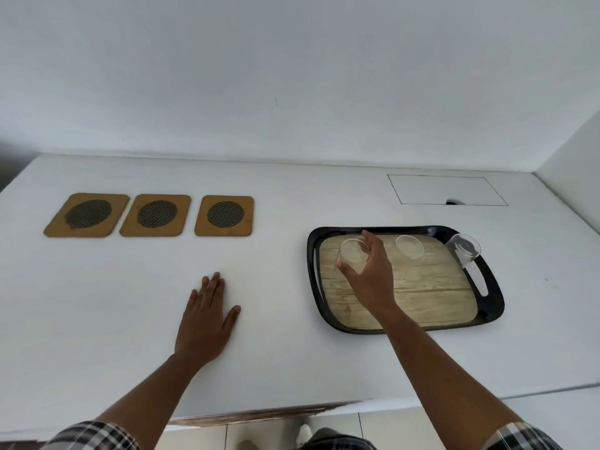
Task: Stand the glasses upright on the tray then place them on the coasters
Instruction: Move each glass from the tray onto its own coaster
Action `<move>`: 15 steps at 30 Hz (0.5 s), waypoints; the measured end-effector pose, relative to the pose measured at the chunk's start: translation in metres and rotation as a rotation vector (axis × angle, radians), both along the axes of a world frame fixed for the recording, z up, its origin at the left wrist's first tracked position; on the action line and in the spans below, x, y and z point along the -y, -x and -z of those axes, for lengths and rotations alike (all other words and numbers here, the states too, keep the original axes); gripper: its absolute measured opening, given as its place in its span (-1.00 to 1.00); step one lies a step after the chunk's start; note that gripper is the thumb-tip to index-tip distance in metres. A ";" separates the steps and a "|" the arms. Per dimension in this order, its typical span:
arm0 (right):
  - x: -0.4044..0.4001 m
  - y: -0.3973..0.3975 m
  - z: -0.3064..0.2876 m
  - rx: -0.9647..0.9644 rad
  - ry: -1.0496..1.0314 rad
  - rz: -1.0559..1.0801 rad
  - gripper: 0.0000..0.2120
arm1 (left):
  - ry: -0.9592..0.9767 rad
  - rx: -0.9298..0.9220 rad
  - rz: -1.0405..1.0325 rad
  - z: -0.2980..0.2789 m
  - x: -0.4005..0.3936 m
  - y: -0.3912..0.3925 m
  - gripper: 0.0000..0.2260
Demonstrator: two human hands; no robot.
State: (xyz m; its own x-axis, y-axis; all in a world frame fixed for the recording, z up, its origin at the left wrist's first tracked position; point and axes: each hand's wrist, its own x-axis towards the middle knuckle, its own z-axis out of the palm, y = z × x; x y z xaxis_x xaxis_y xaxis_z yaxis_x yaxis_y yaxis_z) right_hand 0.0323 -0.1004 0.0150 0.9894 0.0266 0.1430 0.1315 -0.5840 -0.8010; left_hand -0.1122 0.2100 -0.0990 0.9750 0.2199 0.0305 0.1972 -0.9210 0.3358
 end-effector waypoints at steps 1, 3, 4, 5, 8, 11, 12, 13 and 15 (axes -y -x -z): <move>0.001 -0.001 -0.001 0.003 -0.002 -0.004 -0.19 | -0.002 -0.004 -0.001 0.000 0.001 0.000 -0.28; 0.003 -0.002 -0.001 0.009 -0.014 -0.009 -0.19 | 0.003 -0.022 0.002 -0.001 0.001 0.003 -0.28; 0.004 -0.002 -0.002 0.015 -0.021 -0.009 -0.20 | 0.011 -0.028 0.001 -0.001 0.000 0.003 -0.28; 0.006 -0.002 -0.003 0.022 -0.034 -0.006 -0.21 | 0.018 -0.033 0.002 -0.002 -0.002 0.003 -0.28; 0.009 -0.006 -0.010 0.054 -0.096 -0.002 -0.23 | 0.031 -0.060 0.014 -0.002 -0.006 0.000 -0.25; 0.009 -0.009 -0.019 0.082 -0.173 -0.002 -0.23 | 0.045 -0.075 0.019 -0.004 -0.004 -0.001 -0.21; 0.007 -0.008 -0.020 0.098 -0.195 -0.002 -0.23 | 0.055 -0.074 0.011 -0.005 -0.005 -0.001 -0.19; 0.005 -0.008 -0.022 0.114 -0.209 -0.011 -0.24 | 0.065 -0.069 -0.003 -0.005 -0.006 -0.001 -0.18; -0.003 -0.007 -0.025 0.128 -0.228 -0.058 -0.25 | 0.069 -0.057 -0.010 -0.006 -0.007 -0.002 -0.18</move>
State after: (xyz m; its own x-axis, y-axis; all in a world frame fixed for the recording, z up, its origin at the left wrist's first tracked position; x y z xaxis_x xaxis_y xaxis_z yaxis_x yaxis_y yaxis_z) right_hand 0.0391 -0.0978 0.0397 0.9606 0.0361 0.2754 0.2682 -0.3791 -0.8856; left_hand -0.1104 0.2169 -0.0927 0.9725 0.2294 -0.0403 0.2269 -0.8940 0.3863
